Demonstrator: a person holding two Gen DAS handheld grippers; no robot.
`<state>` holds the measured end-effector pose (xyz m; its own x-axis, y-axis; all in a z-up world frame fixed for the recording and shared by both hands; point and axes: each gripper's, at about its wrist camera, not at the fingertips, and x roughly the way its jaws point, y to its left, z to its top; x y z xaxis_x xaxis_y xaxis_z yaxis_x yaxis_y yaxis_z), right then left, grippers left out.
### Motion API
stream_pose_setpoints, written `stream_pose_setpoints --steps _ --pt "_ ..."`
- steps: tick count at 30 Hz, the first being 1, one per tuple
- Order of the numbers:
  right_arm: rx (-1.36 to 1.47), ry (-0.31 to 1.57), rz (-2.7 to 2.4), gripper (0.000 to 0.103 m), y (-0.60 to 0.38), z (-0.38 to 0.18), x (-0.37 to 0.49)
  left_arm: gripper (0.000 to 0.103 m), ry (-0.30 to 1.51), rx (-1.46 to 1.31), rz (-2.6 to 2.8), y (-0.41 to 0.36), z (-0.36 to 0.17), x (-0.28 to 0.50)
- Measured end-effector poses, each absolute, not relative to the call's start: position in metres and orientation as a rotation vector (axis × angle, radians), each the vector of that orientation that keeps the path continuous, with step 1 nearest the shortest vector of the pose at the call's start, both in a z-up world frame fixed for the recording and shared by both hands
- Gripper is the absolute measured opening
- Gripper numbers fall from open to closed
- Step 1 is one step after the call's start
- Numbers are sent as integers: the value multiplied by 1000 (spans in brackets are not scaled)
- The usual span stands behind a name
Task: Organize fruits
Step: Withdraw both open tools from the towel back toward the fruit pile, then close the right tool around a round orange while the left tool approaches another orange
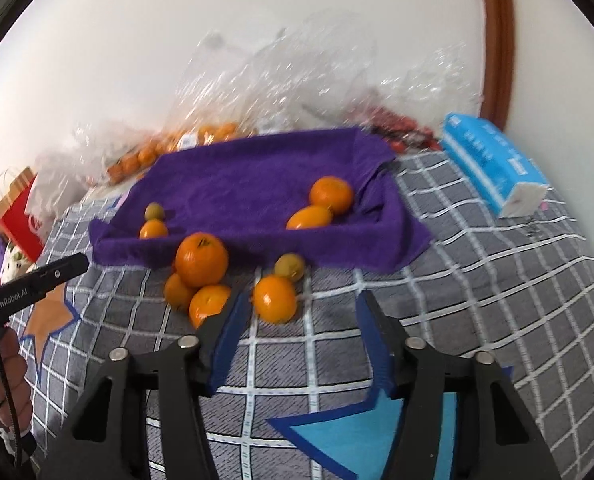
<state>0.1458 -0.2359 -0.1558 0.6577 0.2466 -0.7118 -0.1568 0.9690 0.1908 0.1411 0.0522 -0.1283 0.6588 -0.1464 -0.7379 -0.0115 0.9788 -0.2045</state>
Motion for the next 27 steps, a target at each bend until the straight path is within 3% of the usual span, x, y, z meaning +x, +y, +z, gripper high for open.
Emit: stream_pose_setpoints --steps 3,27 --pt "111 844 247 42 -229 -166 151 43 875 -201 -73 53 -140 142" --pt "129 882 264 42 -211 -197 187 43 862 -218 -84 61 -171 139"
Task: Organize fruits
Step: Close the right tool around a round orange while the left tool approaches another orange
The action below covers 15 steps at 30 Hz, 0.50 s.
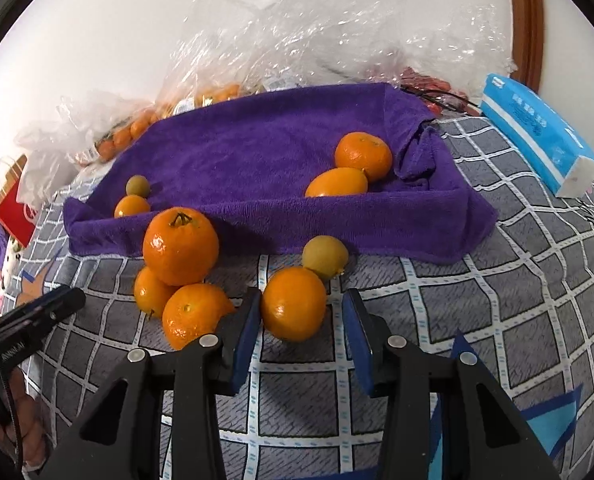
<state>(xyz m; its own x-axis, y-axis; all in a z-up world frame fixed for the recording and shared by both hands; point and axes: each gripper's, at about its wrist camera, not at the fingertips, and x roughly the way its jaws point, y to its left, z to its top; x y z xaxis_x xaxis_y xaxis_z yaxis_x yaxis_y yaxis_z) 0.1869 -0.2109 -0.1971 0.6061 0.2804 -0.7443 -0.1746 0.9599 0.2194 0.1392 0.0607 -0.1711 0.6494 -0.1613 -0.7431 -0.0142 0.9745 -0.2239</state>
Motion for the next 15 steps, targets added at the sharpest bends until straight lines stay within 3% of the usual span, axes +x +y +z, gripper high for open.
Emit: stream_pose_setpoints --steps 2,6,15 --pt "129 880 264 42 -211 -198 188 43 862 -214 -82 60 -171 140" --pt "119 889 263 33 -211 -198 190 43 863 -204 -76 58 -172 140" --pt "128 906 271 32 -214 -196 190 43 873 -204 -70 57 -171 142"
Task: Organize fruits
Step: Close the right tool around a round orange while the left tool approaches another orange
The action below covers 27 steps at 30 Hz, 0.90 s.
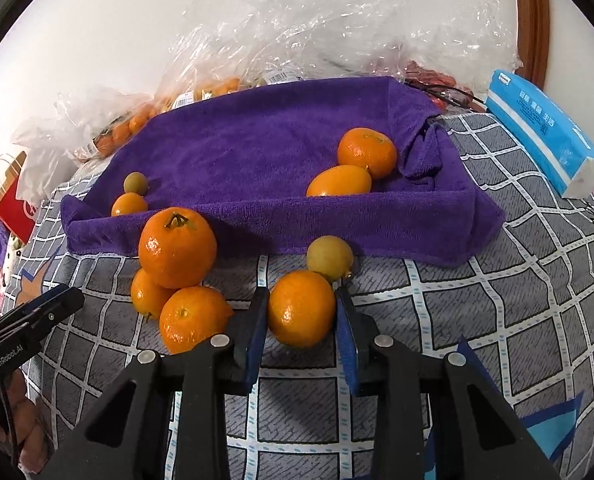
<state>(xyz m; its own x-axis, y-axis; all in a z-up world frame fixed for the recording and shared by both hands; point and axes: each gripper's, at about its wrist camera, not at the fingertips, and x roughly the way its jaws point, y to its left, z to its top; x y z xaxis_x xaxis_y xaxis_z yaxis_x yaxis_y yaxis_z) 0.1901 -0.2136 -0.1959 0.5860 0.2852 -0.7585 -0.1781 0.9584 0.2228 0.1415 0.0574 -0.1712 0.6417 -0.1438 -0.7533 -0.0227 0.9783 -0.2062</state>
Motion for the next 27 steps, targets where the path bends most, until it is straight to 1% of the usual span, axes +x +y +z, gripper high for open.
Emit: stream_pose_setpoints --steps 7,11,18,25,27 --pt "134 841 291 32 -230 -182 170 41 912 -243 -117 52 -166 140" --pt "137 797 276 32 -248 -176 166 41 897 -235 -177 31 -157 141" --pt "147 748 277 32 -262 -181 163 41 910 -197 -267 -14 -158 156" --pt "145 737 305 32 -260 -184 160 41 934 -240 -319 -26 -163 168" --pt "164 745 299 32 -264 -185 162 38 928 -244 -315 -26 -164 170"
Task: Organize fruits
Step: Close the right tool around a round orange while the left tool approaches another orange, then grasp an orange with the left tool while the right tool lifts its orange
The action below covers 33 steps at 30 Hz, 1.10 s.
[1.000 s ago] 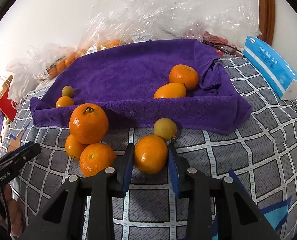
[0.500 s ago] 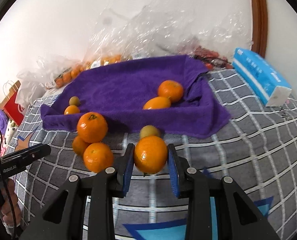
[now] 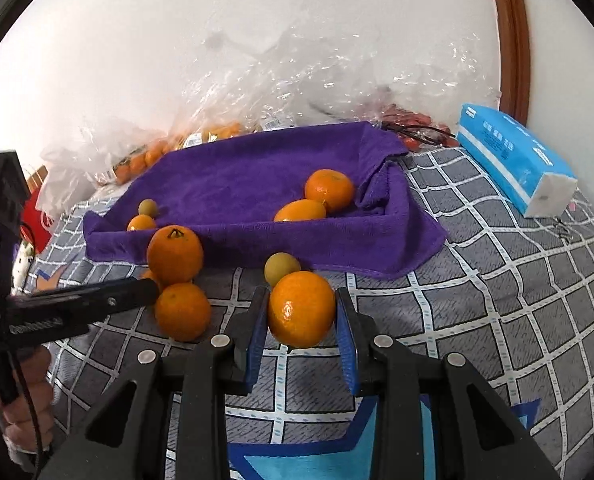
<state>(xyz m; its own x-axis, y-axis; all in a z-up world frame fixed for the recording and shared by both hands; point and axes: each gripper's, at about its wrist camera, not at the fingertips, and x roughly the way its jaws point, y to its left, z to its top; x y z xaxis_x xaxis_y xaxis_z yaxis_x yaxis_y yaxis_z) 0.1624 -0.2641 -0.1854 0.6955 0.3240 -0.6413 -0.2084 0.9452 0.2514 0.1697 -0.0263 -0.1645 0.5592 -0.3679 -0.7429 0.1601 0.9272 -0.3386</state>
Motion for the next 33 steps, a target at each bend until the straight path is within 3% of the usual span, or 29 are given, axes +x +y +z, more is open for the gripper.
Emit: stream_pose_setpoints --steps 3,33 --pt "171 751 301 32 -264 -187 163 32 937 -271 -327 -25 -168 173" --pt "116 751 313 32 -250 -172 150 32 881 -137 -196 -5 -150 156"
